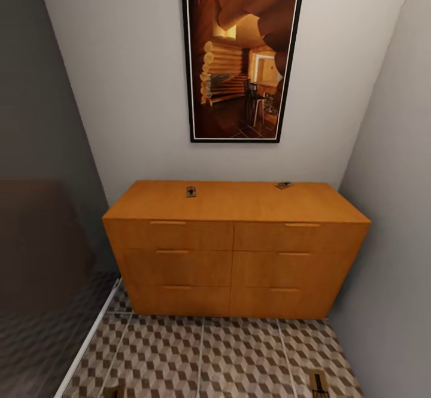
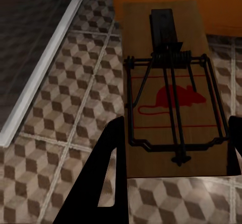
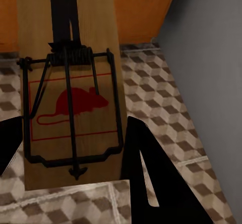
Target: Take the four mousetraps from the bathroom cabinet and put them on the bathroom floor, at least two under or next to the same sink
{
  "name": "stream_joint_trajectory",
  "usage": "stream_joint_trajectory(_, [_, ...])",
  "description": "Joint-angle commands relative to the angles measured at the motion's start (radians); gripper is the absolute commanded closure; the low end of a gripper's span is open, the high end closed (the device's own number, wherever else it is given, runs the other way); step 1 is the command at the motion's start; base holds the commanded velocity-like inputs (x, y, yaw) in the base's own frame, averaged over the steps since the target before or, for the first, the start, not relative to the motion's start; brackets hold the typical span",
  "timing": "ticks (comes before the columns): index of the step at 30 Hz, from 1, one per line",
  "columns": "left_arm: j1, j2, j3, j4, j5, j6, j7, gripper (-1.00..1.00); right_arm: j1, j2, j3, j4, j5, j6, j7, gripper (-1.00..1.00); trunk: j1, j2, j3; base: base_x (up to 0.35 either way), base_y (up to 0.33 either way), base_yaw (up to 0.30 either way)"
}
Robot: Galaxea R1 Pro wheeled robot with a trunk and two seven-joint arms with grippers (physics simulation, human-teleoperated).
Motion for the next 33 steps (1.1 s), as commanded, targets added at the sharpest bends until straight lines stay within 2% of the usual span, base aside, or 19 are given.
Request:
stream_joint_trajectory(1, [-0.002, -0.001, -0.008, 0.003, -0.001, -0.004, 0.008, 1.00, -0.001, -0.001, 0.009, -0.002, -0.007, -0.002, -0.004, 1.00, 0.000, -0.001, -0.001, 0.000, 0.000, 0.252])
stream_joint_trajectory(33, [-0.002, -0.001, -0.008, 0.003, -0.001, -0.004, 0.008, 1.00, 0.000, -0.001, 0.010, -0.002, -0.007, -0.002, -0.003, 1.00, 0.000, -0.001, -0.001, 0.000, 0.000, 0.253])
